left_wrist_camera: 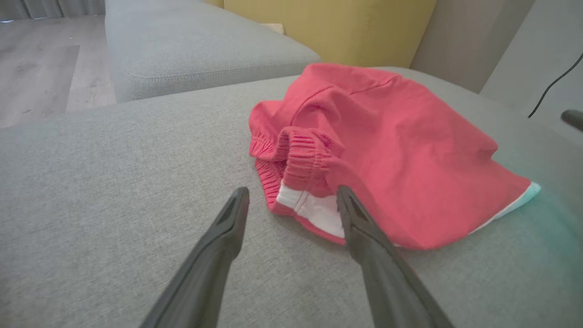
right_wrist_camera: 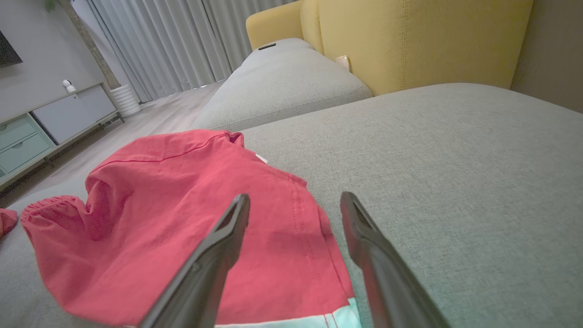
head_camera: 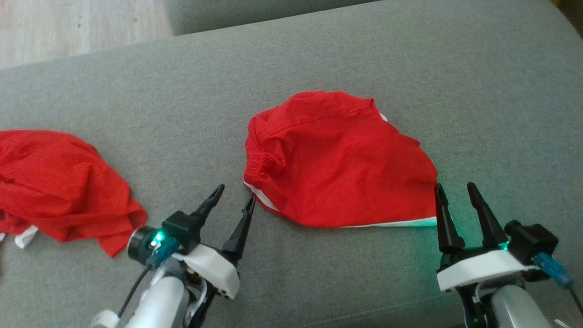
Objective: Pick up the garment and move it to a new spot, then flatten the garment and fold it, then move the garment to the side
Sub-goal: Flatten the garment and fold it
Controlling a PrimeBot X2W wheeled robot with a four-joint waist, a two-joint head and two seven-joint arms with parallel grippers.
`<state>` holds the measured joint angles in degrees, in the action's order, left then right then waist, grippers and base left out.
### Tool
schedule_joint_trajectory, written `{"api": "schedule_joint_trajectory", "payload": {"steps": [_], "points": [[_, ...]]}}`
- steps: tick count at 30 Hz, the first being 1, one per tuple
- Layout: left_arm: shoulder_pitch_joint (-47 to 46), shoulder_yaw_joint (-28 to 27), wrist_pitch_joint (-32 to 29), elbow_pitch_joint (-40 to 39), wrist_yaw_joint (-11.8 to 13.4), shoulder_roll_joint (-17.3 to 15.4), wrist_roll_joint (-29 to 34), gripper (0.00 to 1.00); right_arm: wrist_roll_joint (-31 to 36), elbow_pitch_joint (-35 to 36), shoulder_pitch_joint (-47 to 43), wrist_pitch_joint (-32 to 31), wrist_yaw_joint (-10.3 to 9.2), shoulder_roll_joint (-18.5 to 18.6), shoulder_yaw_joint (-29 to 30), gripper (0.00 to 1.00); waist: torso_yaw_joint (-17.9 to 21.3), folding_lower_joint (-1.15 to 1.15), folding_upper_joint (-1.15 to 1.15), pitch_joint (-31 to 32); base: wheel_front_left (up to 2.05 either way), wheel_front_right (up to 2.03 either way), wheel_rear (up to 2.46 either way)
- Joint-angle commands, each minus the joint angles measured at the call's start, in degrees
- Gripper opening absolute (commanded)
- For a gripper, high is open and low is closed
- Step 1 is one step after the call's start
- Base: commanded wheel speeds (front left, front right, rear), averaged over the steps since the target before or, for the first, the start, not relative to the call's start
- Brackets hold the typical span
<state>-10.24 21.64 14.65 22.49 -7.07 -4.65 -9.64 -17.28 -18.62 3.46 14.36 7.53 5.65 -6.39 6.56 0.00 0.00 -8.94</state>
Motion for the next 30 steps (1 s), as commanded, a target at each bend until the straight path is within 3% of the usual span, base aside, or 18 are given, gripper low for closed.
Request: {"api": "schedule_joint_trajectory", "payload": {"steps": [1,16,25,26,27,28,30], "points": [[-3.88,-0.95,0.35,-0.44,-0.14,-1.64,1.10,1.00,0.41,2.09,2.30,0.63,-0.04,-0.20,-0.93,1.00,0.03,0.00,0.00,-0.34,0.00,0.00,0.00],[-12.82,3.56,0.35,11.05,-0.39,-2.94,2.44,1.00,0.06,2.03,4.40,0.63,-0.04,-0.31,-0.95,1.00,1.53,0.00,0.00,-3.04,0.00,0.00,0.00],[-14.12,4.01,0.35,12.15,-0.40,-3.12,2.05,1.00,0.00,1.74,4.40,0.63,-0.04,-0.61,-0.72,1.00,1.75,0.00,0.00,-3.25,0.00,0.00,0.00],[-14.12,4.12,0.35,12.13,-0.41,-3.12,1.93,0.49,-0.01,1.52,4.34,0.63,-0.04,-0.65,-0.73,1.00,1.73,0.00,0.00,-3.21,0.00,0.00,0.00],[-14.11,4.23,0.35,12.05,-0.41,-3.14,1.77,0.07,0.02,1.25,4.30,0.63,-0.04,-0.66,-0.82,1.00,1.71,0.00,0.00,-3.18,0.00,0.00,0.00],[-14.10,4.39,0.35,11.92,-0.41,-3.18,1.62,0.00,0.14,0.86,4.24,0.63,-0.04,-0.62,-0.86,1.00,1.67,0.00,0.00,-3.16,0.00,0.00,0.00],[-14.06,4.77,0.35,11.53,-0.41,-3.29,1.27,0.00,0.58,-0.26,4.05,0.63,-0.04,-0.49,-0.77,1.00,1.55,0.00,0.00,-3.00,0.00,0.00,0.00]]}}
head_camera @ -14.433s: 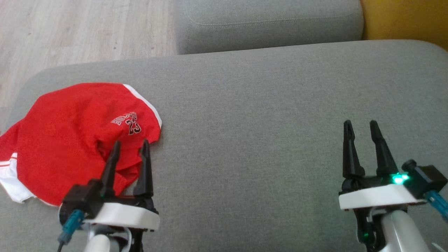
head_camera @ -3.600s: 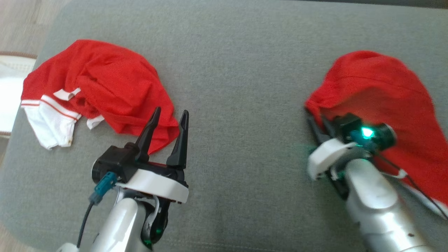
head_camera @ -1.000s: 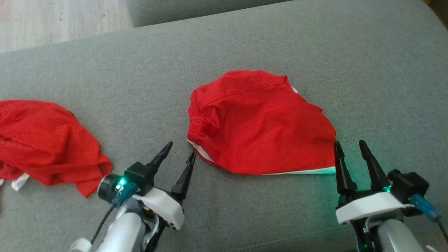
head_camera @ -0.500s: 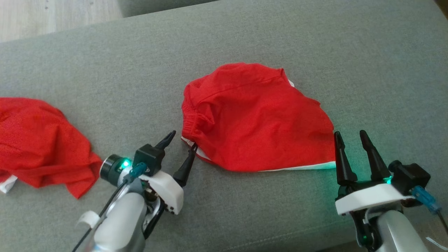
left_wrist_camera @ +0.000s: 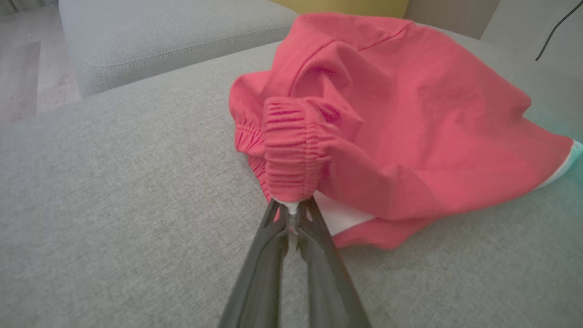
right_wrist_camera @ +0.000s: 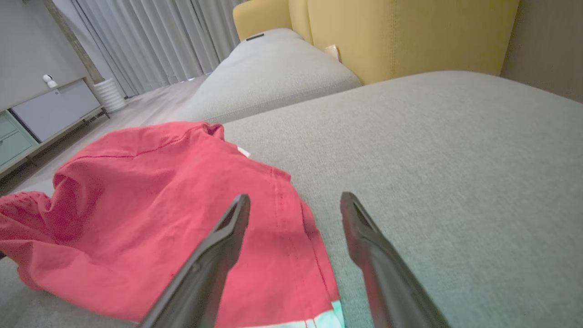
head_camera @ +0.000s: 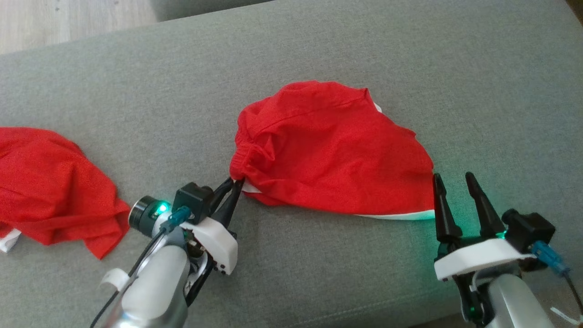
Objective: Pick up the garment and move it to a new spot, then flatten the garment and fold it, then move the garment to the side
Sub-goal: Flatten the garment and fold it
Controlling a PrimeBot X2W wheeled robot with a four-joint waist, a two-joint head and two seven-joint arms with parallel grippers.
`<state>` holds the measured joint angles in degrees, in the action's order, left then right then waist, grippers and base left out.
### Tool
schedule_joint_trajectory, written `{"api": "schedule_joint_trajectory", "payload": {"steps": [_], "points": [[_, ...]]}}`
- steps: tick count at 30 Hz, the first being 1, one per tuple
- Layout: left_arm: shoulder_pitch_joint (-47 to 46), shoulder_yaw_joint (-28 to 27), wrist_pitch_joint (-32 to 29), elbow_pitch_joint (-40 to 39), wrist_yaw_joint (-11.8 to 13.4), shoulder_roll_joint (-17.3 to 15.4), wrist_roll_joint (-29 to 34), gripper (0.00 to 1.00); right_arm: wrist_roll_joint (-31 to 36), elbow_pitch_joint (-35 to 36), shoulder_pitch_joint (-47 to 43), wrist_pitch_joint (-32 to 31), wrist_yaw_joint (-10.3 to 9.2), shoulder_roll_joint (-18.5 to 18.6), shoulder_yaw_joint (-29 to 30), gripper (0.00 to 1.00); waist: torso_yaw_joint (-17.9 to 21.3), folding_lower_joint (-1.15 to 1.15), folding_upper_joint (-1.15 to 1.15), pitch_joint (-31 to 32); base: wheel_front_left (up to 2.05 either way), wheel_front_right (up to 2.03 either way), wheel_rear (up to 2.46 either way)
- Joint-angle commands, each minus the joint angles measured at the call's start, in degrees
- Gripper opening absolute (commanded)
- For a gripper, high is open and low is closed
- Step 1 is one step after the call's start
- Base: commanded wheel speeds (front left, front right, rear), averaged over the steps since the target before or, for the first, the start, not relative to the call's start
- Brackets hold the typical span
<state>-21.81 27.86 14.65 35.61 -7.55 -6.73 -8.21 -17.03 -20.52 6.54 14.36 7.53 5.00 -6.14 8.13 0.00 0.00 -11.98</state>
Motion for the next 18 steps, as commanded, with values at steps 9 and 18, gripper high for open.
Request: {"api": "schedule_joint_trajectory", "payload": {"steps": [9,18], "points": [[-0.94,-1.11,0.35,-4.22,0.07,-2.14,-1.11,0.00,3.18,-5.72,-1.70,-1.00,-0.04,-0.26,0.54,1.00,-0.73,0.00,0.00,1.39,0.00,0.00,0.00],[0.27,-1.43,0.35,-6.11,0.07,-1.74,-0.73,0.00,5.73,-10.71,-0.64,-1.29,-0.04,-1.14,1.05,1.00,-1.66,0.00,0.00,2.14,0.00,0.00,0.00]]}}
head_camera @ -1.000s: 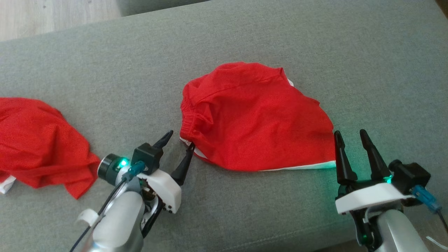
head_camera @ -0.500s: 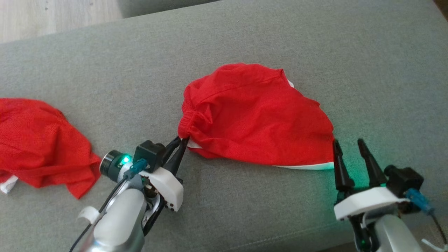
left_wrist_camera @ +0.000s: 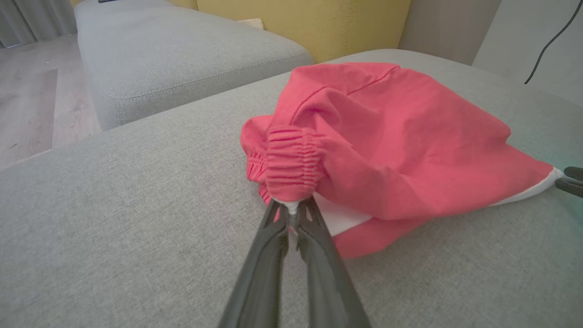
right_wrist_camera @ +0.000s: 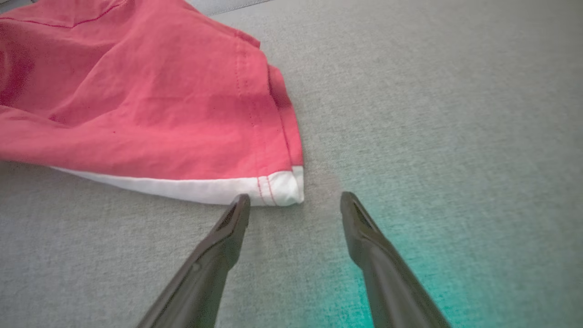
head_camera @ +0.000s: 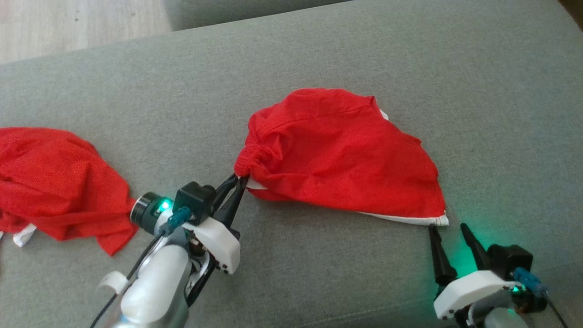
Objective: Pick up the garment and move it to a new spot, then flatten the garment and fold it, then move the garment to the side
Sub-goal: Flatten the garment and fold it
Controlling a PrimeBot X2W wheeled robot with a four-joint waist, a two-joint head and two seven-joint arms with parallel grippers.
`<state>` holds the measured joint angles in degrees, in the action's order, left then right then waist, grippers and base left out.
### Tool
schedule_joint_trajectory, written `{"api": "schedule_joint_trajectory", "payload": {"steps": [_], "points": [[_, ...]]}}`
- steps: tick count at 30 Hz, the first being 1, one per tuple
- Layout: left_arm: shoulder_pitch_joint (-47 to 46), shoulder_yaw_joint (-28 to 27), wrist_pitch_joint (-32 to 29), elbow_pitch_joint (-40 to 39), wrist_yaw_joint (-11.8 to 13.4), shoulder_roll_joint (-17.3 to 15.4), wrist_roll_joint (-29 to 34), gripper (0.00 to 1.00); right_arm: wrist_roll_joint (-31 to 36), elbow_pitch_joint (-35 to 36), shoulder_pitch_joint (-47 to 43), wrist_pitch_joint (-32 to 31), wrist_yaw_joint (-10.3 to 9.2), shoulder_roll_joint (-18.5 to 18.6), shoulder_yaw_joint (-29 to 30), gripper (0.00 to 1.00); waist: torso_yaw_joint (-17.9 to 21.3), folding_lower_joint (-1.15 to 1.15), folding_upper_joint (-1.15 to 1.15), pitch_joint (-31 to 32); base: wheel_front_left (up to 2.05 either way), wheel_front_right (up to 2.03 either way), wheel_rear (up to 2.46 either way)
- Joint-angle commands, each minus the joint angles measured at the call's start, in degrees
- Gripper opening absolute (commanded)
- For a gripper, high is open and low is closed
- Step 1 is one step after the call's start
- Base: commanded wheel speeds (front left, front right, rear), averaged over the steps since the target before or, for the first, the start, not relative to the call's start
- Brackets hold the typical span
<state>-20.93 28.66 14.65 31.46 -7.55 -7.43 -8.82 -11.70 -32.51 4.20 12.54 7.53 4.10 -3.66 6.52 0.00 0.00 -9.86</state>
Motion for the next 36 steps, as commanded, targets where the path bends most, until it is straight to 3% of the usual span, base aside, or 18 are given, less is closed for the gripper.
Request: {"api": "schedule_joint_trajectory", "payload": {"steps": [1,22,23,24,25,30,36], "points": [[-0.58,-2.17,0.35,-2.03,0.07,-0.96,-0.10,0.00,0.51,0.89,1.94,0.59,-0.04,-0.28,-1.58,1.00,-0.19,0.00,0.00,0.08,0.00,0.00,0.00],[-0.85,-0.88,0.35,-1.39,0.07,-1.25,-0.85,0.00,-2.36,-3.60,5.46,1.55,-0.04,-0.10,-4.21,1.00,-1.18,0.00,0.00,0.09,0.00,0.00,0.00],[-0.90,-0.79,0.35,-1.14,0.07,-1.29,-0.89,0.00,-2.36,-3.84,5.66,1.56,-0.04,0.01,-4.49,0.54,-1.14,0.00,0.00,0.08,0.00,0.00,0.00],[-0.94,-0.75,0.35,-0.80,0.07,-1.32,-0.94,0.00,-2.29,-4.00,5.88,1.59,-0.04,0.14,-4.84,0.22,-1.12,0.00,0.00,0.09,0.00,0.00,0.00],[-0.98,-0.72,0.35,-0.46,0.07,-1.37,-0.95,0.00,-2.34,-4.12,6.07,1.62,-0.04,0.21,-5.10,0.00,-1.08,0.00,0.00,0.15,0.00,0.00,0.00],[-1.28,-1.20,0.35,0.91,0.10,-2.09,-1.13,0.00,-3.73,-1.80,6.50,1.98,-0.04,0.75,-6.71,0.00,-0.81,0.00,0.00,0.78,0.00,0.00,0.00],[-2.92,-1.02,0.31,1.39,0.09,-3.93,-1.42,0.00,-7.56,6.39,7.10,2.26,-0.04,3.28,-8.90,0.00,-0.51,0.00,0.00,2.74,0.00,0.00,0.00]]}}
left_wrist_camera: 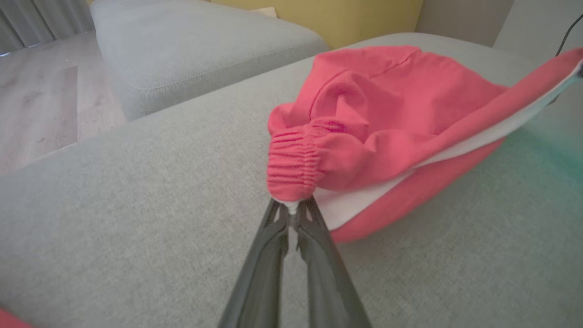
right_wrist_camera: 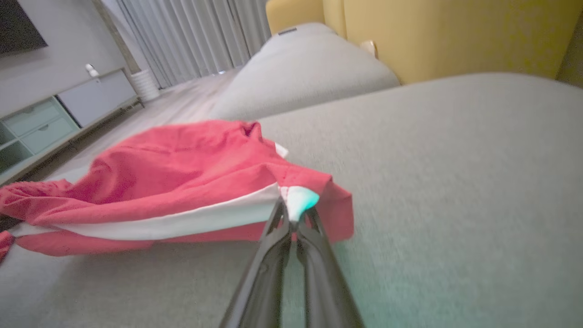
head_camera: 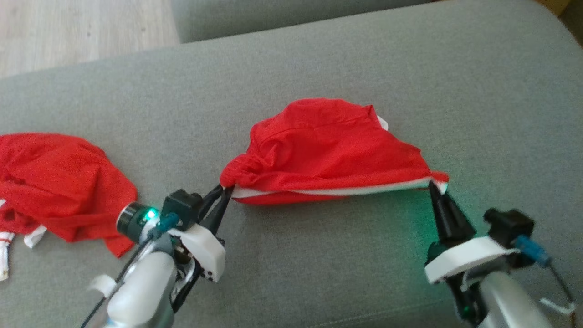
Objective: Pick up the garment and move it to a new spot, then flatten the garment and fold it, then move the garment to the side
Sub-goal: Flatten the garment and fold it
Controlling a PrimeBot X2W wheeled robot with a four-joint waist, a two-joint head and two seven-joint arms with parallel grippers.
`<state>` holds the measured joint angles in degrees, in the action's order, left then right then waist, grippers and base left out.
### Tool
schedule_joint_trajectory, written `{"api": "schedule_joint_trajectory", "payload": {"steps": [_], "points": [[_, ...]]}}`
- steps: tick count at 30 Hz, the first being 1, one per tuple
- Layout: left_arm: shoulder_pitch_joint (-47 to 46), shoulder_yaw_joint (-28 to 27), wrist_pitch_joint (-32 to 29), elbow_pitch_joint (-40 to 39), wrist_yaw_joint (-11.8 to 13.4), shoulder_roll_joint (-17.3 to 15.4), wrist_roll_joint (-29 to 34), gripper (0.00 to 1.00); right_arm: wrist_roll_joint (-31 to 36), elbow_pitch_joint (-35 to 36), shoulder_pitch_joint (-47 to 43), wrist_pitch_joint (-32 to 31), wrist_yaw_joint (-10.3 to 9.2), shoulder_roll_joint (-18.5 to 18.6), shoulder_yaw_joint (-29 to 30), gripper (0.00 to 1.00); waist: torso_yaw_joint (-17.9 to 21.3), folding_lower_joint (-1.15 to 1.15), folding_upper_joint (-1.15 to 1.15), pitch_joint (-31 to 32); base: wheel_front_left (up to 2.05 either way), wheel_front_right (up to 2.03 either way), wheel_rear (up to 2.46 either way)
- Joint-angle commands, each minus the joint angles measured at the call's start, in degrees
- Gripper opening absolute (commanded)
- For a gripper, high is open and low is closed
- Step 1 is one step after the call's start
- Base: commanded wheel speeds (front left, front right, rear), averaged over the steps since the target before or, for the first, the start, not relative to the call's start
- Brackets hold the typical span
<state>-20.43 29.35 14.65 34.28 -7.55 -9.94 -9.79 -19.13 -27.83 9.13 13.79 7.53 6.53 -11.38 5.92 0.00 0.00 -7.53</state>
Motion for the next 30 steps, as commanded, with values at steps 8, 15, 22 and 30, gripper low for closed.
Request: {"api": "schedule_joint_trajectory", "payload": {"steps": [8,15,22,30], "points": [[-11.54,0.83,-3.60,-6.63,0.08,-5.42,-5.21,0.00,-2.36,12.98,9.03,-3.14,-0.04,6.96,-2.35,0.00,0.16,0.00,0.00,4.08,0.00,0.00,0.00],[-21.81,3.29,-8.96,-11.77,0.07,-9.44,-11.01,0.00,-1.60,17.53,21.13,-10.91,-0.04,10.87,-1.68,0.00,-0.25,0.00,0.00,7.18,0.00,0.00,0.00],[-27.49,1.00,-11.24,-13.88,0.33,-10.65,-14.25,0.00,0.57,21.52,26.61,-16.26,-0.04,10.96,0.56,0.00,-1.47,0.00,0.00,8.74,0.00,0.00,0.00],[-21.20,-0.07,-15.30,-21.14,1.94,-12.25,-18.12,0.00,2.88,29.16,18.61,-23.26,-0.04,9.04,5.01,0.00,-2.44,0.00,0.00,8.14,0.00,0.00,0.00]]}}
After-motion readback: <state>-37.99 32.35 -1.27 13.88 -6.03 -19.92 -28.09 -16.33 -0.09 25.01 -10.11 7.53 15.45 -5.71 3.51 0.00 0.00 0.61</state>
